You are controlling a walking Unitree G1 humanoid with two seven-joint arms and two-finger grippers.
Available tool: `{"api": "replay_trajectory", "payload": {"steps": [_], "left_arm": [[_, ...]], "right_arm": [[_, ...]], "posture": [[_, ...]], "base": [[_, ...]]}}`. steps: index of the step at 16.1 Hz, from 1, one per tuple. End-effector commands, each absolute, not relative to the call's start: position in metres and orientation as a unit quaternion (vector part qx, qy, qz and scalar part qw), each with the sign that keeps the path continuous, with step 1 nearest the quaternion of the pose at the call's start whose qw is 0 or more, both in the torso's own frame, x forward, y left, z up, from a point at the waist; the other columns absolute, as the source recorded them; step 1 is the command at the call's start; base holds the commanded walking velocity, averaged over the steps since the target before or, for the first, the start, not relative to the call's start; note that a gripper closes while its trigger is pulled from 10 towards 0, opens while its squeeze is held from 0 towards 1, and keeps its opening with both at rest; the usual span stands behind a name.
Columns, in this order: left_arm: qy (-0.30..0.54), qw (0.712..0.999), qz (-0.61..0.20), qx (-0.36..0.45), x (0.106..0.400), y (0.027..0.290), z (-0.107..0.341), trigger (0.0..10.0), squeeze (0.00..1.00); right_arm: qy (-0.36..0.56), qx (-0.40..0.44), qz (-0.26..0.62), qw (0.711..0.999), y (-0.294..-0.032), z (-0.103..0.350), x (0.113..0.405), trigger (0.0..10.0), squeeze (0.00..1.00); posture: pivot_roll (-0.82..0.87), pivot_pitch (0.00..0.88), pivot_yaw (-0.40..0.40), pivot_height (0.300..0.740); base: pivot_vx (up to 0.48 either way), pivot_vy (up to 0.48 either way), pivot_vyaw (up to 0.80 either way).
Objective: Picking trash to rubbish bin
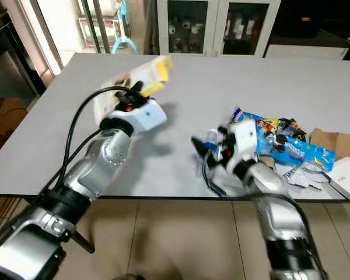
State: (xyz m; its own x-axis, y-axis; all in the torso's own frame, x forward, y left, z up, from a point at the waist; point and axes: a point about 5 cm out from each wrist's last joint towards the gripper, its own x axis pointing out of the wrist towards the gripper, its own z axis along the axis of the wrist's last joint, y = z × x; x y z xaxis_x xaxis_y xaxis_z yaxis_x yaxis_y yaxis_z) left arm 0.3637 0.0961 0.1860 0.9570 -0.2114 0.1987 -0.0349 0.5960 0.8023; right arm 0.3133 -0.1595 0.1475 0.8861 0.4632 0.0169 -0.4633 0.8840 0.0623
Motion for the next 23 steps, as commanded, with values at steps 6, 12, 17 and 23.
{"api": "replay_trajectory", "payload": {"steps": [6,12,17,23], "left_arm": [[-0.102,0.952,-0.037,0.285,0.365,0.121,0.170,10.0,0.00],[-0.093,0.986,-0.024,0.135,0.371,0.132,0.175,10.0,0.00],[-0.103,0.987,0.005,0.126,0.370,0.142,0.175,10.0,0.00],[-0.117,0.983,0.003,0.139,0.368,0.139,0.179,10.0,0.00]], "right_arm": [[-0.127,0.056,0.067,0.988,-0.165,0.187,0.341,10.0,0.00],[-0.132,0.045,-0.026,0.990,-0.163,0.181,0.352,10.0,0.00],[-0.133,0.031,-0.014,0.991,-0.158,0.176,0.351,10.0,0.00],[-0.132,0.036,-0.018,0.990,-0.156,0.173,0.350,10.0,0.00]], "posture": [[-0.03,0.000,-0.015,0.740],[-0.01,0.000,-0.028,0.740],[0.00,0.000,-0.042,0.740],[0.00,0.004,-0.043,0.740]], "base": [[0.000,0.000,0.00],[0.000,0.000,0.00],[0.000,0.000,0.00],[0.000,0.000,0.00]]}}
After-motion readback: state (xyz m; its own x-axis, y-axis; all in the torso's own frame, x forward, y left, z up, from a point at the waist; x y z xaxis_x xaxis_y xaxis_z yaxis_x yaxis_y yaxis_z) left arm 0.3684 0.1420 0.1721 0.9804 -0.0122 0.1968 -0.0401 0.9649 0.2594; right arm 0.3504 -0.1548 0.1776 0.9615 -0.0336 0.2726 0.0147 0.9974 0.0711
